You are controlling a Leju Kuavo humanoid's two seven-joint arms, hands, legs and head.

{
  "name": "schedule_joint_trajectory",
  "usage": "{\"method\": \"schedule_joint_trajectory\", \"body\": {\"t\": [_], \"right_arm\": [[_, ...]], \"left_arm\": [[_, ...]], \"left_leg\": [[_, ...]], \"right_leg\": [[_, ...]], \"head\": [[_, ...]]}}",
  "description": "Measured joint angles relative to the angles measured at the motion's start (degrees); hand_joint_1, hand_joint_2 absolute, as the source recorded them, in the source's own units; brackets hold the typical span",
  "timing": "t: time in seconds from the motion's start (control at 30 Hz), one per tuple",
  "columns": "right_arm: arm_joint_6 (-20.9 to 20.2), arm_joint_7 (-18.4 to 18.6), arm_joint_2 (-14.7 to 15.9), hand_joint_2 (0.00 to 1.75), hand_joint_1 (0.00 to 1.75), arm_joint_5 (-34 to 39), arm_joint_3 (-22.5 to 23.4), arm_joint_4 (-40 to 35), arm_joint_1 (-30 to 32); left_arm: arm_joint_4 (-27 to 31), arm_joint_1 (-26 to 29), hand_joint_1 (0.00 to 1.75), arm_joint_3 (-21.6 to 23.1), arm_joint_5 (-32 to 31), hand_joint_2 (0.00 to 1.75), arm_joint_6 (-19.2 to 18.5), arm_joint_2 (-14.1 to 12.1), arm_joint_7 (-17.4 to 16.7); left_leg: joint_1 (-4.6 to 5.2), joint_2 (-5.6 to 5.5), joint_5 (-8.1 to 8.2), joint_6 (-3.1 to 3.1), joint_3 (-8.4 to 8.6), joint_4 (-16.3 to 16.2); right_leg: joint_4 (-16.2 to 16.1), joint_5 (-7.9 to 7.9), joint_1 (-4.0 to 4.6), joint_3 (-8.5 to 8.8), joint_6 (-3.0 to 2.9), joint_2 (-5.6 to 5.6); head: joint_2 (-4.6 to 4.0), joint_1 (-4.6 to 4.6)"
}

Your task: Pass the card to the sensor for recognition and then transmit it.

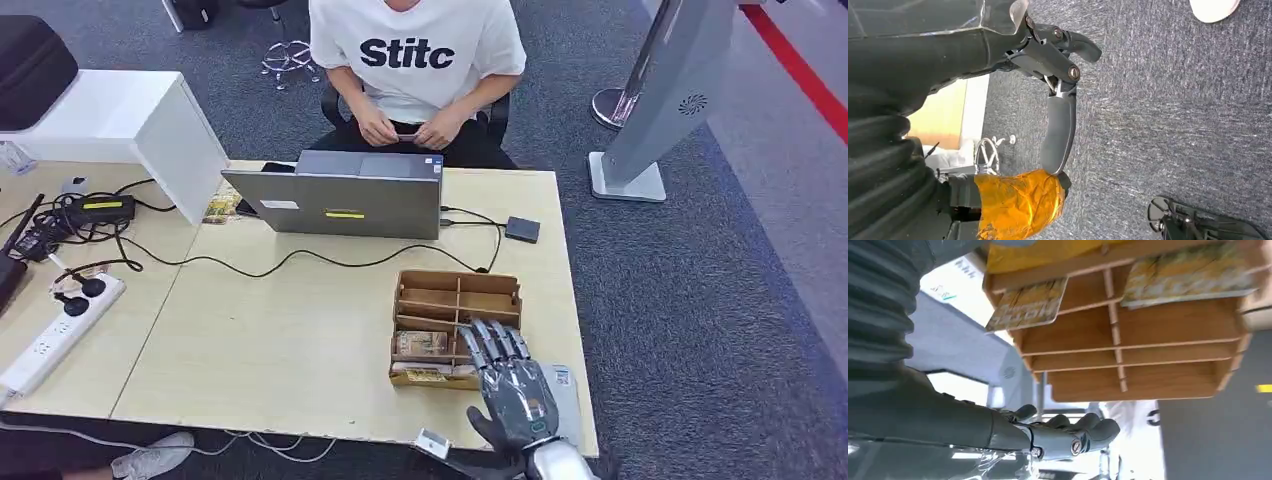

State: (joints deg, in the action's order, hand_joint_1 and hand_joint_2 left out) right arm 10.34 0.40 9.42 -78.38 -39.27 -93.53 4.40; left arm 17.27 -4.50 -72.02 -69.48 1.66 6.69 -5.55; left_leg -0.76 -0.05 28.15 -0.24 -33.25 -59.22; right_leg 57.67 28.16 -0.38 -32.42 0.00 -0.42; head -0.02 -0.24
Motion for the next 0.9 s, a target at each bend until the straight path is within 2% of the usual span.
{"method": "schedule_joint_trajectory", "body": {"t": [0.3,0.67,0.7,0.73,0.77,0.8,0.83,0.9], "right_arm": [[-0.2,1.0,-1.8,1.75,0.0,-2.4,3.4,1.2,0.0],[-0.9,1.4,-2.2,1.75,0.0,-3.1,4.1,1.8,0.1],[-1.2,1.4,-2.4,1.75,1.08,-3.0,4.2,1.9,0.0],[-1.4,1.4,-2.4,1.75,1.08,-2.9,4.2,1.9,0.0],[-1.6,1.3,-2.4,1.75,1.68,-2.8,4.2,2.1,0.0],[-1.8,1.2,-2.4,1.75,1.75,-2.6,4.2,2.2,0.0],[-1.9,1.0,-2.4,1.75,1.69,-2.6,4.2,2.3,0.0],[-2.0,0.9,-2.4,1.75,1.75,-2.2,4.2,2.5,0.0]], "left_arm": [[0.0,0.0,0.0,0.0,0.0,1.75,0.0,0.0,0.0],[0.0,0.0,0.0,0.0,0.0,1.75,0.0,0.0,0.0],[0.0,0.0,0.0,0.0,0.0,1.75,0.0,0.0,0.0],[0.0,0.0,0.0,0.0,0.0,1.75,0.1,0.0,0.0],[0.0,0.0,0.0,0.0,0.0,1.75,0.1,0.0,0.0],[0.0,0.0,0.0,0.0,0.0,1.75,0.1,0.0,0.0],[0.0,0.0,0.0,0.0,-0.1,1.75,0.1,0.0,0.0],[0.0,0.0,0.0,0.0,-0.1,1.75,0.1,0.0,0.0]], "left_leg": [[0.0,0.0,0.0,0.0,0.0,0.0],[0.0,0.0,0.0,0.0,0.0,0.0],[0.0,0.0,0.0,0.0,0.0,0.0],[0.0,0.0,0.0,0.0,0.0,0.0],[0.0,0.0,0.0,0.0,0.0,0.0],[0.0,0.0,0.0,0.0,0.0,0.0],[0.0,0.0,0.0,0.0,0.0,0.0],[0.0,0.0,0.0,0.0,0.0,0.0]], "right_leg": [[0.0,0.0,0.0,0.0,0.0,0.0],[0.0,0.0,0.0,0.0,0.0,0.0],[0.0,0.0,0.0,0.0,0.0,0.0],[0.0,0.0,0.0,0.0,0.0,0.0],[0.0,0.0,0.0,0.0,0.0,0.0],[0.0,0.0,0.0,0.0,0.0,0.0],[0.0,0.0,0.0,0.0,0.0,0.0],[0.0,0.0,0.0,0.0,0.0,0.0]], "head": [[0.0,0.0],[0.0,0.0],[0.0,0.0],[0.0,0.0],[0.0,0.0],[0.0,0.0],[0.0,0.0],[0.0,0.0]]}}
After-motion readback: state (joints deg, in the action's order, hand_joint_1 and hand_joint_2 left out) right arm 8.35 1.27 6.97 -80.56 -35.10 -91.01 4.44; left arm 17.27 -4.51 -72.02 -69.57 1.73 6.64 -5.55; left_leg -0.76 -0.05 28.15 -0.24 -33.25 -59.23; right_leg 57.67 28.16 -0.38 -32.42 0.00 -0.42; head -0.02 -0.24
